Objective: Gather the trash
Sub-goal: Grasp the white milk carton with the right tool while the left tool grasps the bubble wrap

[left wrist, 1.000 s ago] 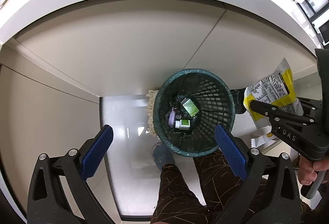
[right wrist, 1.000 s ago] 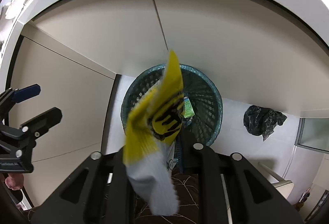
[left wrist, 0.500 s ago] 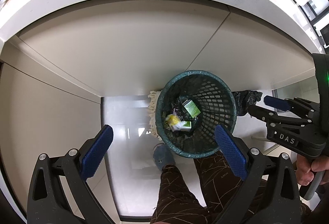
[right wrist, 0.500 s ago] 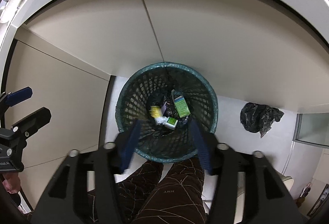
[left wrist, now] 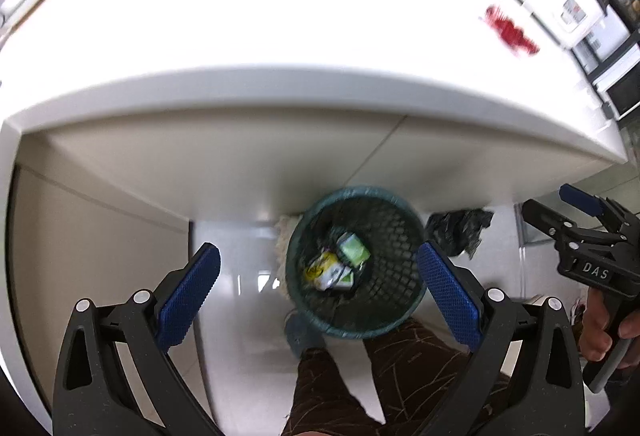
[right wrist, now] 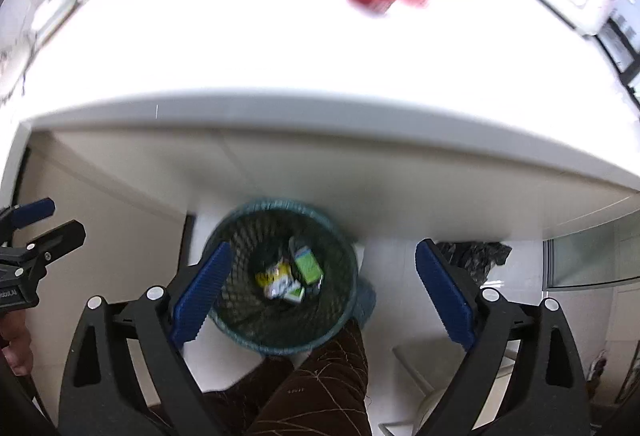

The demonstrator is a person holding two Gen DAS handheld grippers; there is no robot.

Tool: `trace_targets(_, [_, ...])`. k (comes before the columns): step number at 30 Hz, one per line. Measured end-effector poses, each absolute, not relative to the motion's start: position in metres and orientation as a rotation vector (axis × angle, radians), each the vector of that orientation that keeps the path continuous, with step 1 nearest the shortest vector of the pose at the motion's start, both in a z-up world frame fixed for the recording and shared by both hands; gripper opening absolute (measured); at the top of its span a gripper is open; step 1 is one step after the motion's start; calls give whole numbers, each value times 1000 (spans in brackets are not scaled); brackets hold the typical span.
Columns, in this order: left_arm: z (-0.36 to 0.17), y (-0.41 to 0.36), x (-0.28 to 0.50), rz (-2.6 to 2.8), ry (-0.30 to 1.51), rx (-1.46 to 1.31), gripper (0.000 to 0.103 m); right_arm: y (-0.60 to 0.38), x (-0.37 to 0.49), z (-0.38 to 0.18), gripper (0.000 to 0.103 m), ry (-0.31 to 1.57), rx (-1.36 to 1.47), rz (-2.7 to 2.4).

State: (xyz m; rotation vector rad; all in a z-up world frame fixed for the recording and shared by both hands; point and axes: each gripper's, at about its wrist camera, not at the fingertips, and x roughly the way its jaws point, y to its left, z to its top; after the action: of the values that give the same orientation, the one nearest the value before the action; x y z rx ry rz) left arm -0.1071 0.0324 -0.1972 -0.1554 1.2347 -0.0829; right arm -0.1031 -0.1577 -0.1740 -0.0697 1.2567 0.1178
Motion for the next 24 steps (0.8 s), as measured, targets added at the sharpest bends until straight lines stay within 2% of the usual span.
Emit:
trace_targets(12, [-126, 19, -17, -23, 1123, -171, 97, -217, -7, -95, 90, 1052, -24, 101])
trace_targets(24, [-112, 5, 89, 71, 1128, -200, 97, -264, 99, -63, 90, 945, -4, 112])
